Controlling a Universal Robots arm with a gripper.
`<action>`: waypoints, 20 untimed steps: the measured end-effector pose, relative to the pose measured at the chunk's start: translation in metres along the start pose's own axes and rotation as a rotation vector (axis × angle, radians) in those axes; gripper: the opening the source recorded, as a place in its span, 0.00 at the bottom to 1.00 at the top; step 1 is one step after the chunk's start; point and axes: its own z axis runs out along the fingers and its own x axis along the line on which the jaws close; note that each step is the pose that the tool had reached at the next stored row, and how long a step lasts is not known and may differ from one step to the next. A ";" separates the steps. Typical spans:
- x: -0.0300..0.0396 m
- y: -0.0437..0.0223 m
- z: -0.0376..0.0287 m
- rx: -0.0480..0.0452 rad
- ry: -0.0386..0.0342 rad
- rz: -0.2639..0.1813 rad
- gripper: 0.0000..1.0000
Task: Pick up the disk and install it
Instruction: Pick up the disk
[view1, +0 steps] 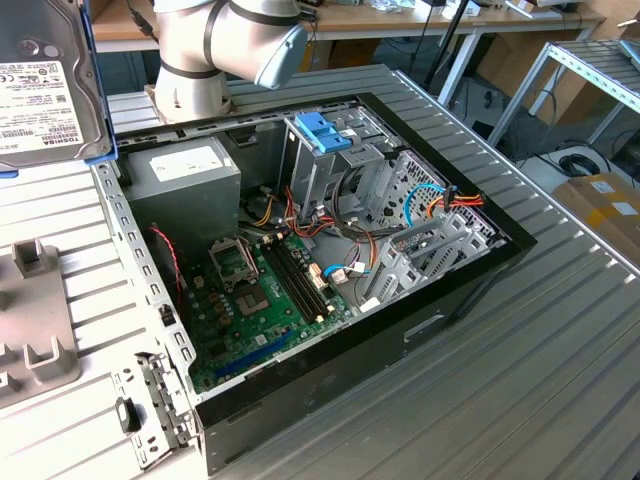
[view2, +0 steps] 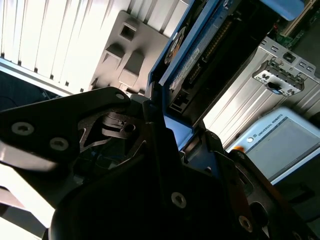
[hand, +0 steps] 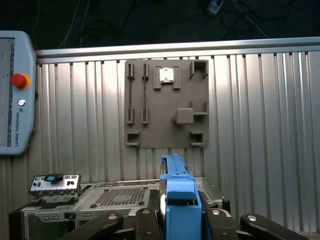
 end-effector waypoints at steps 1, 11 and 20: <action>0.0000 -0.0001 0.0000 -0.0001 0.0001 0.000 0.37; -0.0001 -0.0016 0.0003 0.0000 0.0003 0.000 0.37; -0.0002 -0.0042 0.0005 0.0000 0.0003 0.000 0.37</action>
